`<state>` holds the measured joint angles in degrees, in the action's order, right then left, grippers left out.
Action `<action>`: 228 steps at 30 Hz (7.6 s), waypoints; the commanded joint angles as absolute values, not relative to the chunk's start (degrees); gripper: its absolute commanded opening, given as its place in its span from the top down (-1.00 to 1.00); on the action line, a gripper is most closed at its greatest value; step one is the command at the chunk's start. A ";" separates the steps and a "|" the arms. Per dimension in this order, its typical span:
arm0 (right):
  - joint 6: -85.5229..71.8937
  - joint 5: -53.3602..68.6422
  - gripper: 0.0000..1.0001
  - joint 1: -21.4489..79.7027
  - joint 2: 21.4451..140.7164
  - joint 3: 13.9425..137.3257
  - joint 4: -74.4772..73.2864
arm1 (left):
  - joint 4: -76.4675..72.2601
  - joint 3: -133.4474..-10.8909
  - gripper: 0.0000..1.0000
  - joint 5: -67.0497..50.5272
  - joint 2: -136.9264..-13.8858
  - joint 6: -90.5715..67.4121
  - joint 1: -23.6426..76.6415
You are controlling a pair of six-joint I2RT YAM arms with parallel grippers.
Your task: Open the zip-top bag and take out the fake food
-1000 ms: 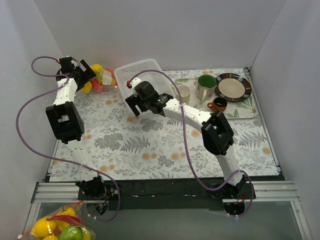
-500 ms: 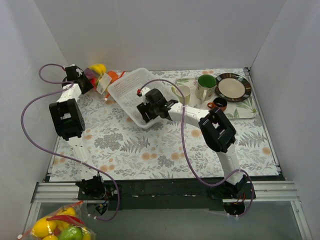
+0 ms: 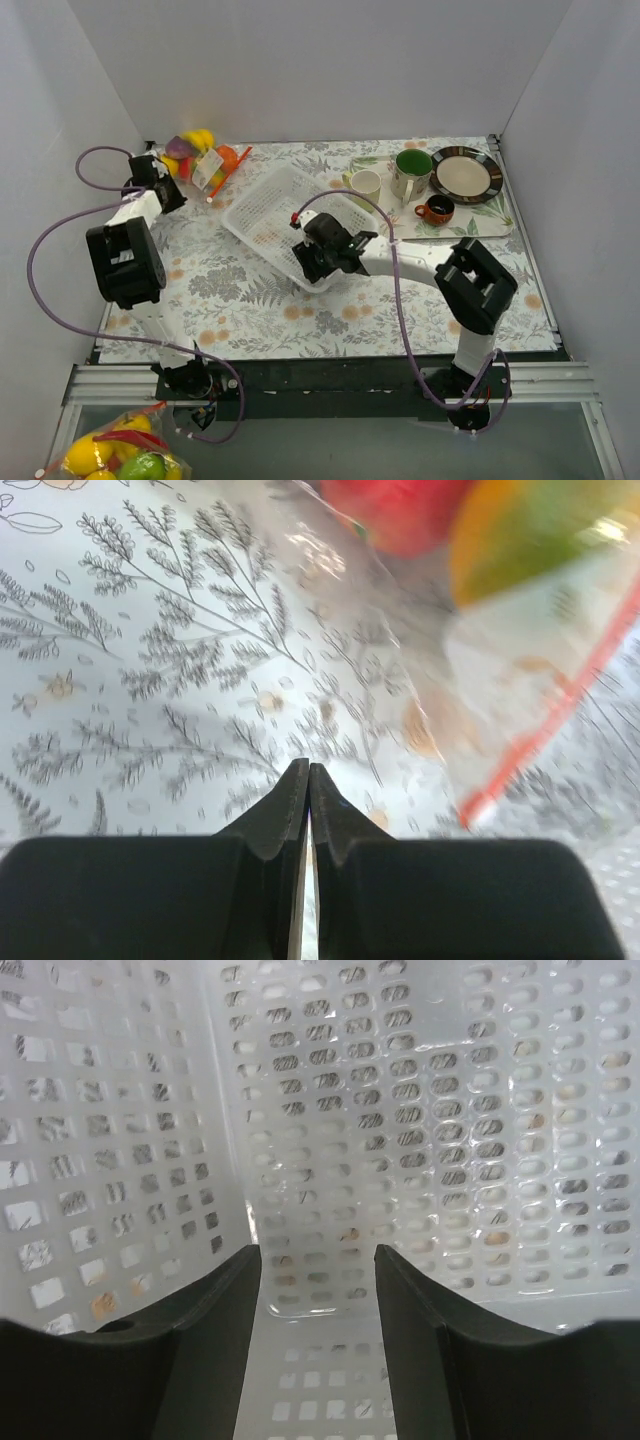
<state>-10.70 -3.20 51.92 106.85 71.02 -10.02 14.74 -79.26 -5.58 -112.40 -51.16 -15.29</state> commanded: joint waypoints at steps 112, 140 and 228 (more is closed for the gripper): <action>-40.82 -40.86 -0.33 65.21 60.12 36.73 -24.63 | 60.45 -81.20 1.00 -4.89 -60.90 -8.27 13.89; 16.53 -6.86 -0.97 67.94 78.23 70.68 -6.15 | 15.21 -50.64 -0.96 24.54 -41.29 -3.59 11.53; -7.81 35.06 -0.89 50.80 97.91 82.62 15.46 | 79.45 -75.05 1.00 -56.60 -63.19 -2.72 -16.70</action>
